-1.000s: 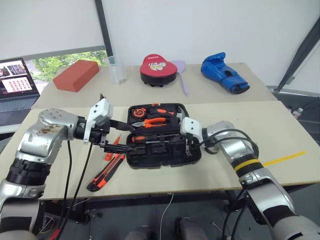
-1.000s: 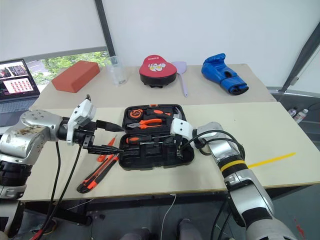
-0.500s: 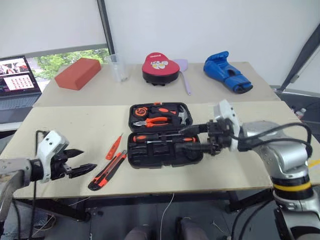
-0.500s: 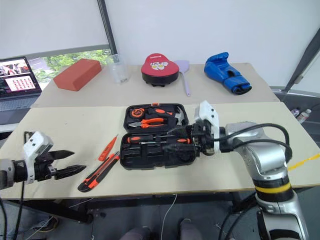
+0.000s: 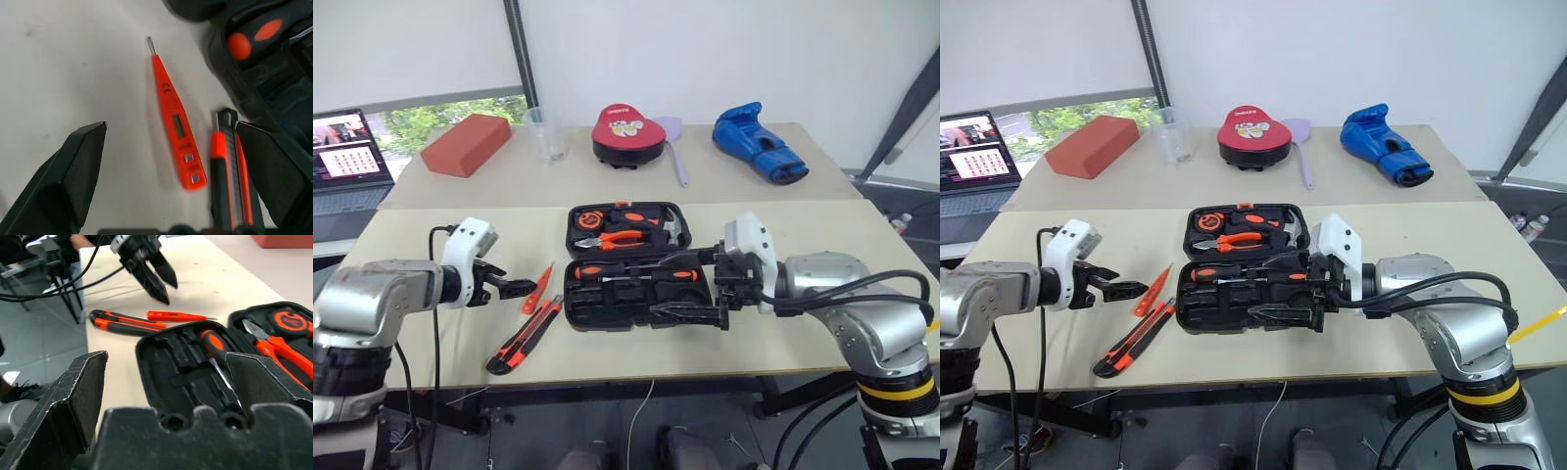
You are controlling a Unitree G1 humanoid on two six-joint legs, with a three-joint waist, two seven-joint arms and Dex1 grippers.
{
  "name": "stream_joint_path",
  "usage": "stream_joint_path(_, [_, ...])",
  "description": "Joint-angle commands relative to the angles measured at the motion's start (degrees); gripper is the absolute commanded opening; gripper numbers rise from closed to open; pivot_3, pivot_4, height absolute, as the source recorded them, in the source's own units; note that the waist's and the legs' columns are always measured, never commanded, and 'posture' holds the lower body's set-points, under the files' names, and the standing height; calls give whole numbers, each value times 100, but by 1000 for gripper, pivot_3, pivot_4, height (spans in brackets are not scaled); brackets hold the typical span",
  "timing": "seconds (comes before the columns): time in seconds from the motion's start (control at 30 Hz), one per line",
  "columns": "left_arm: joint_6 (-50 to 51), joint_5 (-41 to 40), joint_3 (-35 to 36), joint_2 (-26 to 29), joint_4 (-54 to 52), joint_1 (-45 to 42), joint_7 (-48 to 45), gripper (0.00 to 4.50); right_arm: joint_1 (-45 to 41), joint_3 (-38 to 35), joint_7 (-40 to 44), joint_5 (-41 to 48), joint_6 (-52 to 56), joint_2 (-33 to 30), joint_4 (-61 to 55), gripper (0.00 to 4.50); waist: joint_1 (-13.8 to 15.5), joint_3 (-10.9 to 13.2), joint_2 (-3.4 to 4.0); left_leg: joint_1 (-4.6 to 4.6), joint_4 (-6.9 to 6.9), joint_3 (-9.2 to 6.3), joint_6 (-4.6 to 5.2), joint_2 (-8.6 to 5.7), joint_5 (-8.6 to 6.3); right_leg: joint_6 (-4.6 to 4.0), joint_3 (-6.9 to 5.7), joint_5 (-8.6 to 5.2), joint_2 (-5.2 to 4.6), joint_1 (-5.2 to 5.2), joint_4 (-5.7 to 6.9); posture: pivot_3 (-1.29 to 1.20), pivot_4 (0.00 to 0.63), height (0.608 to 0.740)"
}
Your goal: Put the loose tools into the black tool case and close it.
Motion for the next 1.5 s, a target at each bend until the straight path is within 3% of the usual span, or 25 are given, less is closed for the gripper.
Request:
stream_joint_path(0.03, [-413,421,-356,-151,434,-249,236,4500,77,-80,-208,155,-28,12,-358,4471,-3,0,0,0,0,0,0,0,0,0,0,0,0,-1,0,0,150,740])
stream_joint_path(0.1, [-547,530,-478,-225,625,-303,258,4500,128,-88,-286,188,-11,3,-432,4471,3,0,0,-2,0,0,-1,-2,0,-1,2,0,0,-2,-3,0,150,740])
stream_joint_path(0.2, [-714,601,-673,-284,759,-220,118,3859,258,-247,-463,331,76,-21,-555,4500,27,0,0,-1,4,1,-7,-4,-4,-1,7,0,-2,0,-2,0,150,740])
stream_joint_path(0.5, [-1326,860,-698,-223,1299,-105,-157,450,470,-413,-712,610,99,-171,-678,4500,62,-3,0,0,9,1,-6,-5,-3,-1,9,0,-2,2,1,0,150,740])
stream_joint_path(0.63, [-1910,938,-698,58,1471,-434,-710,406,548,-422,-662,669,157,-311,-648,4500,60,-2,0,0,11,1,-6,-6,-3,-1,10,0,-2,3,2,0,150,740])
stream_joint_path(0.7, [-2807,1124,-766,231,1715,-711,-1152,406,676,-468,-464,953,364,-503,-710,4500,65,-1,-2,-1,12,1,-6,-6,-3,-1,9,0,-2,0,2,0,150,740])
stream_joint_path(0.8, [-4083,1027,-830,419,1877,-1191,-2478,406,922,-446,-276,984,270,-799,-912,4500,96,8,-17,-10,14,-2,-5,-6,-3,-1,2,1,-5,-3,-2,0,150,740])
stream_joint_path(0.97, [-4895,1078,-1431,388,1854,-1682,-4268,406,1022,-357,-456,677,18,-878,-865,4500,59,8,-17,-11,15,1,-1,-10,-5,1,1,1,-13,1,-10,0,150,740])
stream_joint_path(1.2, [-5233,1854,-2375,-527,2134,-1963,-4530,406,1043,-292,-757,430,-66,-754,-821,4500,65,8,-19,-17,22,1,43,-8,19,0,8,1,-11,2,-6,0,150,740])
stream_joint_path(1.5, [-5479,2497,-2700,-1411,3315,-2577,-4502,406,1052,-313,-1022,369,-13,-672,-863,4500,65,8,-21,-32,28,1,50,-7,18,0,6,1,-9,-11,-4,0,150,740])
